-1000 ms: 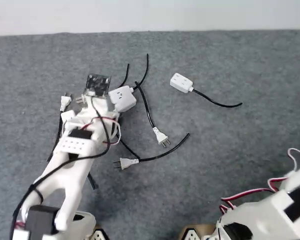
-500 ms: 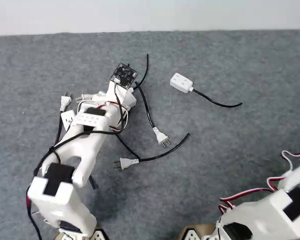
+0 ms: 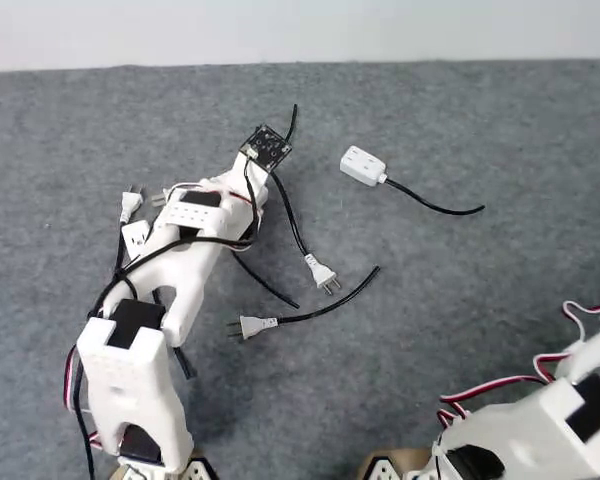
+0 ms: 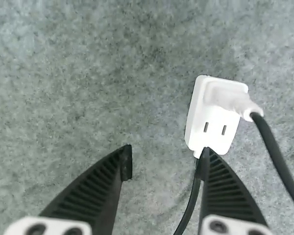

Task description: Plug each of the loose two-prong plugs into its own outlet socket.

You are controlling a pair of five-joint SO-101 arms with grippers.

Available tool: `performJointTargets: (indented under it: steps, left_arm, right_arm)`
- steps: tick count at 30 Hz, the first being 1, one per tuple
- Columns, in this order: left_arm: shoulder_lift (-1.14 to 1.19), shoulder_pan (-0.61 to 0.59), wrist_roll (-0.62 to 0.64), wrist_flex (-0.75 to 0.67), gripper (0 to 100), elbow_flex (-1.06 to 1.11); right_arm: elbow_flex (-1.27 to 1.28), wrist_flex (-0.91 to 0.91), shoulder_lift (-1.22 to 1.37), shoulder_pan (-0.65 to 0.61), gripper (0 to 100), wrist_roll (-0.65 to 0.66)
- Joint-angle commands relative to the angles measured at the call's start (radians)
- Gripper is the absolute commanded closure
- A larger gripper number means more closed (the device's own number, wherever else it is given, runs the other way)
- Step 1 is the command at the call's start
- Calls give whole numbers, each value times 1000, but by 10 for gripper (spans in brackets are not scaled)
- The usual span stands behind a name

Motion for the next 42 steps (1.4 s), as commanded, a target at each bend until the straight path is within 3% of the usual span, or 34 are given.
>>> performJointTargets:
  steps: [1, 4, 8, 17, 21, 30, 36, 42]
  left_arm:
    - [-11, 8, -5, 20, 988, -54]
    - [-23, 8, 32, 40, 988, -54]
    - [-103, 0, 193, 150, 988, -59]
    - [-400, 5, 491, 598, 988, -48]
    - [-393, 5, 514, 582, 988, 8]
    - [-218, 69, 512, 279, 974, 170]
    - [-175, 94, 516, 339, 809, 108]
    - [-218, 86, 516, 356, 790, 94]
  right_arm:
    - [-8, -15, -62, -16, 794, -5]
    - [-6, -16, -61, -16, 794, -5]
    - [-6, -15, -61, -16, 794, -5]
    - [-5, -8, -59, -16, 794, -5]
    - [48, -45, -61, -16, 794, -3]
    - [120, -122, -61, -16, 794, -3]
    - [120, -124, -61, -16, 794, -2]
    - [120, -125, -61, -25, 794, 23]
